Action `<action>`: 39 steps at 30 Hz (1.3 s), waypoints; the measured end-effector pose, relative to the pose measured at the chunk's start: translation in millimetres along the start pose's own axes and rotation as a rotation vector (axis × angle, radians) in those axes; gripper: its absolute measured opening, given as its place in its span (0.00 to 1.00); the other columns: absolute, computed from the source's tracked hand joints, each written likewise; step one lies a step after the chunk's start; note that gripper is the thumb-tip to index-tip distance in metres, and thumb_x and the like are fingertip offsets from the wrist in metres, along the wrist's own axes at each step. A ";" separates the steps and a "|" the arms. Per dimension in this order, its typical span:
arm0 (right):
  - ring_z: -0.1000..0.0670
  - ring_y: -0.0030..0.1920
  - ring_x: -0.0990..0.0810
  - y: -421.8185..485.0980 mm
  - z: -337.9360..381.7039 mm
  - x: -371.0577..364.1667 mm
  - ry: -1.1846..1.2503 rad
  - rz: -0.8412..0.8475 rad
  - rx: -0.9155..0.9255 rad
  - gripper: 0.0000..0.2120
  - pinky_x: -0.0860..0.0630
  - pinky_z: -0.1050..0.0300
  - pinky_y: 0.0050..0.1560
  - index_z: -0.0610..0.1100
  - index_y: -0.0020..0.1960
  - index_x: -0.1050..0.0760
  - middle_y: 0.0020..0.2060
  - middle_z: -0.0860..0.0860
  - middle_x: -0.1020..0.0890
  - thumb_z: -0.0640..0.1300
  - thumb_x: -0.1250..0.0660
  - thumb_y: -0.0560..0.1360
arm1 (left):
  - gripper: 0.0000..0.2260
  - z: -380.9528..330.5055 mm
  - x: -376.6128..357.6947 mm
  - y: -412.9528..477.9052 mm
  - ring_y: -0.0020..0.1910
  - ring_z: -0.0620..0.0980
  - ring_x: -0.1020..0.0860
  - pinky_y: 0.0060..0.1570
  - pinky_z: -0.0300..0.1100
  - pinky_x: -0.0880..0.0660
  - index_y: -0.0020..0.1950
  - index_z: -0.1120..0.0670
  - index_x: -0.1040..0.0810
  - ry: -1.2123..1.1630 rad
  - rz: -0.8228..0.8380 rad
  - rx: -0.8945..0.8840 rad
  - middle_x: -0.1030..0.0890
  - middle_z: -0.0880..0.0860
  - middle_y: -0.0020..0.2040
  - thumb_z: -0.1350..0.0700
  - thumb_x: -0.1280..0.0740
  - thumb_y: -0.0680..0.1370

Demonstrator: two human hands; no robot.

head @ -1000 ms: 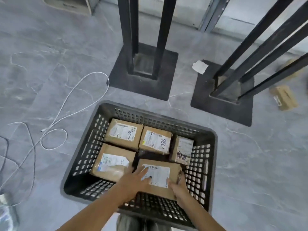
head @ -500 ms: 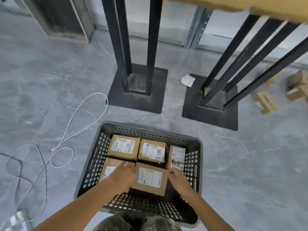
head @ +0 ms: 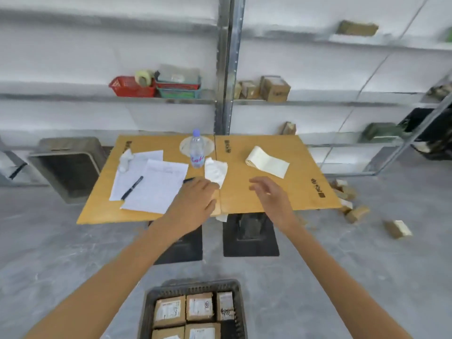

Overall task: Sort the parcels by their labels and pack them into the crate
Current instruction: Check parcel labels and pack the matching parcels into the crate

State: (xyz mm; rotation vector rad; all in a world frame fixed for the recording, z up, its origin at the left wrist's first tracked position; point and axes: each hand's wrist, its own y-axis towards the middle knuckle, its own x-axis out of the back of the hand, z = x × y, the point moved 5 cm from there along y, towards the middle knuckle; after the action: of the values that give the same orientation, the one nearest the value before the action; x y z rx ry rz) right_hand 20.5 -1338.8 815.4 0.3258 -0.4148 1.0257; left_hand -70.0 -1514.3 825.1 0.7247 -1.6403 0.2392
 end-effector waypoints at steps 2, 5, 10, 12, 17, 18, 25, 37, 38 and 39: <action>0.69 0.44 0.24 -9.7 31.3 51.3 0.030 -0.134 0.046 0.10 0.32 0.77 0.43 0.45 0.59 0.25 0.48 0.52 0.19 0.42 0.41 0.80 | 0.18 -31.1 41.6 21.9 0.71 0.51 0.37 0.68 0.44 0.40 0.69 0.51 0.32 -0.021 -0.077 -0.037 0.29 0.51 0.68 0.51 0.39 0.79; 0.60 0.50 0.24 -30.2 42.3 120.8 0.025 -0.319 0.071 0.11 0.30 0.72 0.46 0.51 0.62 0.28 0.50 0.53 0.20 0.46 0.42 0.81 | 0.21 -79.5 72.0 46.9 0.74 0.53 0.43 0.72 0.49 0.45 0.71 0.52 0.35 -0.031 -0.153 -0.084 0.33 0.52 0.71 0.50 0.39 0.79; 0.54 0.44 0.23 -71.9 5.9 230.8 0.066 -0.548 0.038 0.12 0.26 0.58 0.44 0.50 0.63 0.29 0.52 0.53 0.20 0.47 0.43 0.81 | 0.23 -166.0 58.2 78.1 0.76 0.52 0.50 0.74 0.51 0.48 0.73 0.51 0.40 -0.113 -0.136 -0.149 0.38 0.51 0.73 0.47 0.42 0.79; 0.54 0.44 0.24 -85.8 -17.8 273.9 0.085 -0.605 0.022 0.11 0.25 0.56 0.48 0.49 0.62 0.28 0.53 0.49 0.20 0.45 0.43 0.81 | 0.24 -203.0 38.4 93.9 0.77 0.52 0.51 0.74 0.51 0.49 0.74 0.50 0.41 -0.123 -0.096 -0.156 0.39 0.51 0.74 0.46 0.42 0.79; 0.58 0.46 0.23 -109.5 -89.9 378.4 0.082 -0.644 -0.043 0.11 0.31 0.77 0.39 0.45 0.61 0.28 0.50 0.48 0.20 0.42 0.44 0.81 | 0.24 -298.6 -11.7 139.0 0.77 0.52 0.52 0.74 0.50 0.50 0.74 0.51 0.42 -0.174 -0.033 -0.137 0.39 0.52 0.74 0.46 0.43 0.80; 0.59 0.45 0.23 -112.4 -105.1 398.8 0.081 -0.649 -0.069 0.11 0.31 0.77 0.37 0.45 0.61 0.28 0.50 0.48 0.20 0.42 0.44 0.81 | 0.24 -317.5 -21.4 147.9 0.77 0.52 0.52 0.74 0.50 0.50 0.74 0.51 0.42 -0.190 -0.016 -0.126 0.39 0.53 0.75 0.46 0.43 0.80; 0.60 0.38 0.26 -116.2 -190.9 514.2 0.087 -0.679 -0.183 0.11 0.30 0.71 0.33 0.46 0.60 0.28 0.50 0.50 0.19 0.43 0.45 0.81 | 0.24 -428.7 -76.0 208.3 0.77 0.52 0.53 0.75 0.49 0.50 0.75 0.53 0.42 -0.253 0.034 -0.085 0.40 0.53 0.75 0.47 0.43 0.81; 0.63 0.45 0.25 -55.9 -281.9 585.2 0.148 -0.700 -0.287 0.10 0.30 0.66 0.42 0.48 0.60 0.28 0.44 0.57 0.21 0.44 0.45 0.81 | 0.23 -471.0 -151.9 326.2 0.76 0.55 0.47 0.74 0.51 0.45 0.73 0.54 0.38 -0.284 0.034 -0.090 0.36 0.54 0.72 0.48 0.41 0.80; 0.63 0.44 0.25 -45.2 -289.4 589.5 0.153 -0.706 -0.294 0.10 0.30 0.67 0.41 0.48 0.59 0.28 0.45 0.56 0.21 0.45 0.45 0.81 | 0.23 -470.4 -160.5 340.2 0.76 0.55 0.47 0.74 0.52 0.45 0.73 0.54 0.39 -0.280 0.049 -0.090 0.36 0.54 0.73 0.48 0.41 0.80; 0.62 0.43 0.25 -33.7 -296.5 594.6 0.157 -0.709 -0.297 0.10 0.30 0.70 0.39 0.49 0.59 0.28 0.45 0.56 0.21 0.45 0.45 0.81 | 0.23 -470.5 -169.1 355.8 0.76 0.55 0.48 0.74 0.52 0.46 0.74 0.54 0.39 -0.275 0.066 -0.098 0.36 0.54 0.73 0.48 0.42 0.80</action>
State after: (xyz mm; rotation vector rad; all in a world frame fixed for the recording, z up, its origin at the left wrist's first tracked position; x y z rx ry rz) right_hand 372.3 -774.7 837.8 0.1036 -0.2698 0.2852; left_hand 114.7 -929.7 851.8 0.6506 -1.9251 0.1086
